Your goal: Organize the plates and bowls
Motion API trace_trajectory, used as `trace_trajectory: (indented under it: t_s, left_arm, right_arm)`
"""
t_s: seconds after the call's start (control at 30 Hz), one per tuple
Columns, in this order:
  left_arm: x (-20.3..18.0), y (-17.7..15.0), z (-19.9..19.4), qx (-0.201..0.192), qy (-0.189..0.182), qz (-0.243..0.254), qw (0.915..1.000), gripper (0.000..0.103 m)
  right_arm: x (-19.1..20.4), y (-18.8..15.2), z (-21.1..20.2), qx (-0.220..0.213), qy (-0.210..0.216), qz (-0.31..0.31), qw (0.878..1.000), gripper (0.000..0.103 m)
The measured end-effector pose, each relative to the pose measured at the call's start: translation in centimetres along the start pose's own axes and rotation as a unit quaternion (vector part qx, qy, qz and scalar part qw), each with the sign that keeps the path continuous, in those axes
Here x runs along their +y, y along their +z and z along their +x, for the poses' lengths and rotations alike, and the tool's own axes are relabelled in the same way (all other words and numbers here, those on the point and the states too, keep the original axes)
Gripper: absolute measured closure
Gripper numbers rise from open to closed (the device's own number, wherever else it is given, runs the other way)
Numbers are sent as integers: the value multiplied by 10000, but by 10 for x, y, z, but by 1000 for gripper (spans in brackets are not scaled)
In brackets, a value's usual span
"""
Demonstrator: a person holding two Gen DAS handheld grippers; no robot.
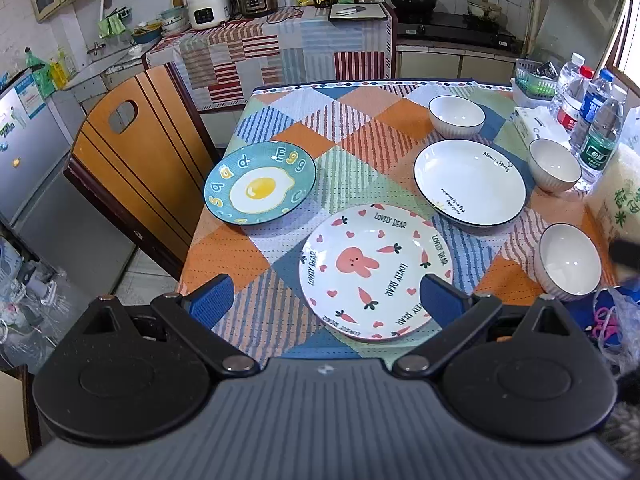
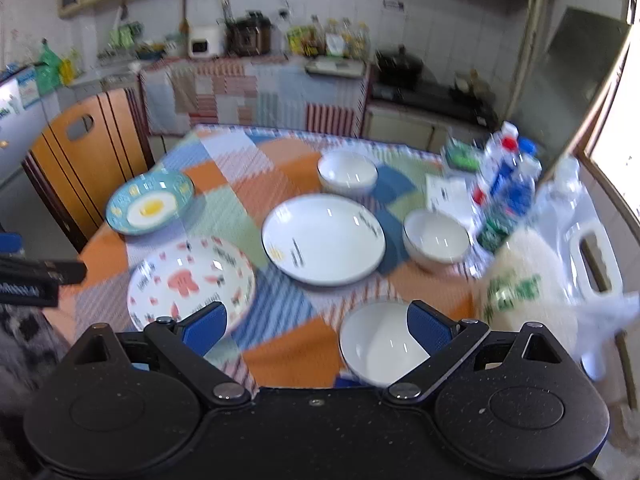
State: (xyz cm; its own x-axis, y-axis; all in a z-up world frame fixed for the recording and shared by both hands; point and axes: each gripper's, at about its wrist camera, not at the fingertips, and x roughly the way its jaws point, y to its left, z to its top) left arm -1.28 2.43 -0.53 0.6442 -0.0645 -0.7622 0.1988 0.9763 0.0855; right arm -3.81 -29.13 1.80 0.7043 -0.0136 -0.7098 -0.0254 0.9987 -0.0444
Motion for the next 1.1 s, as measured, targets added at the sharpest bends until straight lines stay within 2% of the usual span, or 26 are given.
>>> trace_trajectory:
  t_s: [0.13, 0.2, 0.27, 0.3, 0.43, 0.63, 0.7, 0.77, 0.87, 0.97, 1.03, 1.1]
  left_arm:
    - [11, 13, 3, -164, 158, 81, 9997, 2]
    - [23, 22, 6, -289, 135, -37, 9995, 2]
    - [41, 32, 9, -443, -86, -287, 9986, 2]
    - [49, 37, 12, -474, -116, -330, 9983, 2]
    - [76, 54, 30, -616, -22, -304, 9976, 3]
    - [120, 72, 83, -291, -274, -530, 9978, 4]
    - [134, 76, 105, -169, -150, -775, 9967, 4]
    - [144, 78, 128, -46, 22, -895, 9960, 10]
    - [155, 78, 162, 189, 80, -907, 9957, 10]
    - [167, 78, 199, 487, 27, -1037, 9934, 13]
    - [170, 77, 219, 546, 27, -978, 9937, 17]
    - [169, 76, 236, 469, 36, -856, 9952, 17]
  right_arm:
    - [2, 16, -3, -892, 500, -213, 9945, 4]
    - [4, 23, 2, -1457, 924, -364, 9843, 0]
    - [6, 34, 15, -1722, 1334, -286, 9756, 0]
    - [9, 41, 24, -1712, 1519, -238, 9732, 0]
    - [30, 69, 69, -1349, 1905, -261, 9720, 0]
    - [74, 91, 116, -910, 2468, -657, 9625, 0]
    - [83, 95, 129, -870, 2710, -718, 9560, 1]
    - [93, 96, 146, -741, 2931, -814, 9497, 1]
    - [106, 100, 173, -552, 3006, -877, 9481, 1]
    - [116, 102, 208, -170, 3199, -716, 9446, 1]
    - [123, 103, 232, 77, 3236, -618, 9442, 3]
    - [132, 104, 258, 446, 3278, -485, 9424, 14]
